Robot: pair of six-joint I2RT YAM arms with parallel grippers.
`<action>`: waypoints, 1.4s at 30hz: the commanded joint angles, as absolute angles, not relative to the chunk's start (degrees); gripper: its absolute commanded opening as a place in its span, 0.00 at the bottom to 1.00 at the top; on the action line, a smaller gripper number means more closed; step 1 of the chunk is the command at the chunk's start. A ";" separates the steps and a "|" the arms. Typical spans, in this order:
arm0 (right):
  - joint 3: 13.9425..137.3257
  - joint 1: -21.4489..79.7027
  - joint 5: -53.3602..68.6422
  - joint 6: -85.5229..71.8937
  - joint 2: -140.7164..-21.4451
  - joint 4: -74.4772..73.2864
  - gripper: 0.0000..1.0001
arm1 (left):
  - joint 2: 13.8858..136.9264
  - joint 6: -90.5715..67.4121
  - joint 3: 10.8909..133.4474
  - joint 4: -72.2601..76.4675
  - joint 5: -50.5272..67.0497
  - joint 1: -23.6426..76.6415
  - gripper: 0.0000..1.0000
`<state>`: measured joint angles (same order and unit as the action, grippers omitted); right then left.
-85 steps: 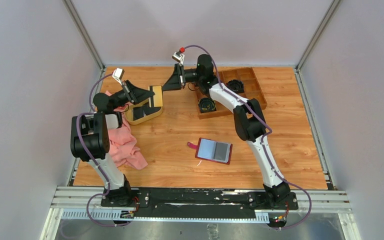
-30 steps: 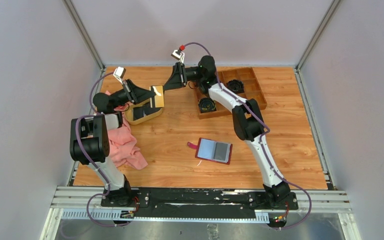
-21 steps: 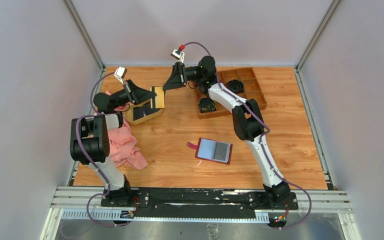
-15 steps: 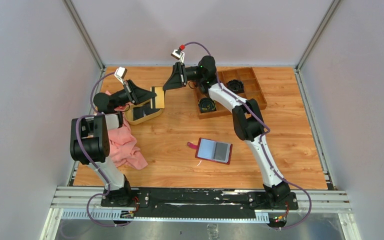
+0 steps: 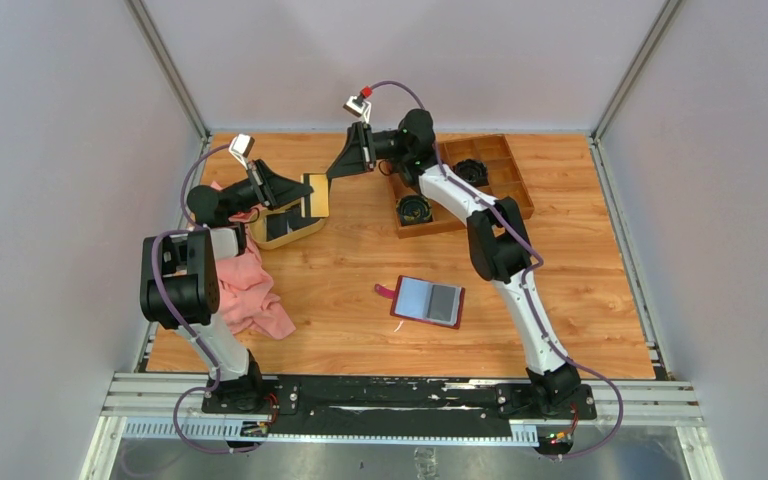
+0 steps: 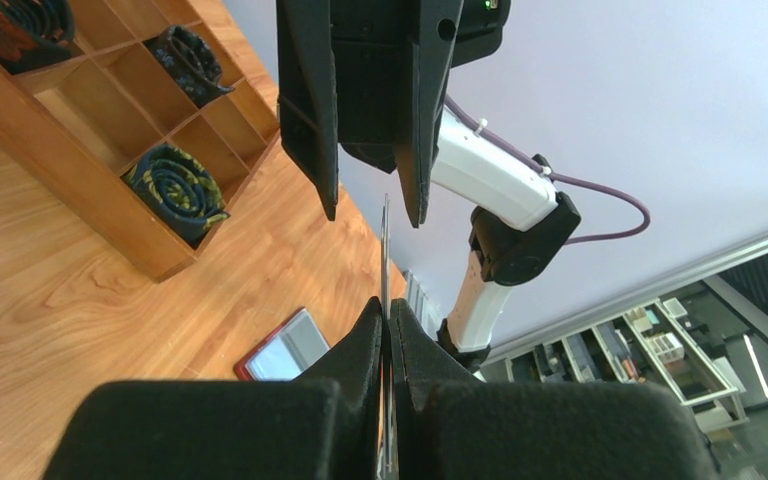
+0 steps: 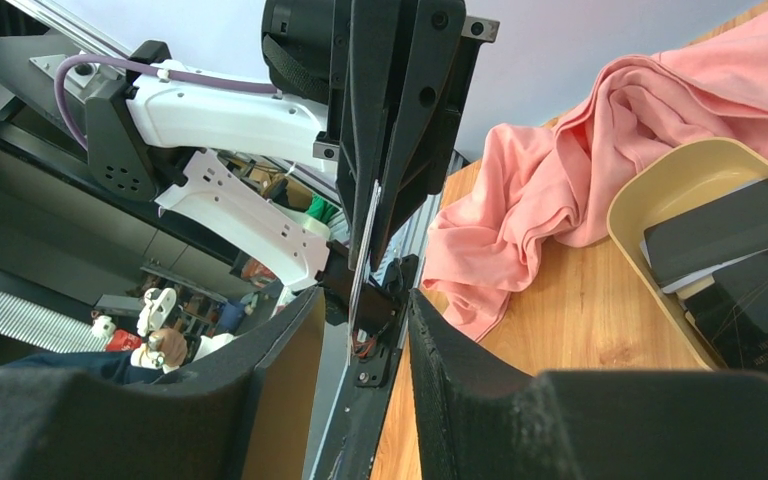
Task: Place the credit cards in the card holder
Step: Pick up the credit card from the storage box.
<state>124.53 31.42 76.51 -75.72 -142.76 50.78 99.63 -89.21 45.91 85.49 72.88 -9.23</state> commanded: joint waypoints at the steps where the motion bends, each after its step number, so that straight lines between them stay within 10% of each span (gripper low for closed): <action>1: 123.37 30.62 77.78 -74.75 -140.09 51.45 0.39 | 98.80 -89.12 45.62 89.03 73.92 -9.04 0.00; 42: 122.89 30.39 76.26 -68.85 -140.98 40.62 0.30 | 97.62 -89.04 45.35 88.95 74.17 -8.16 0.00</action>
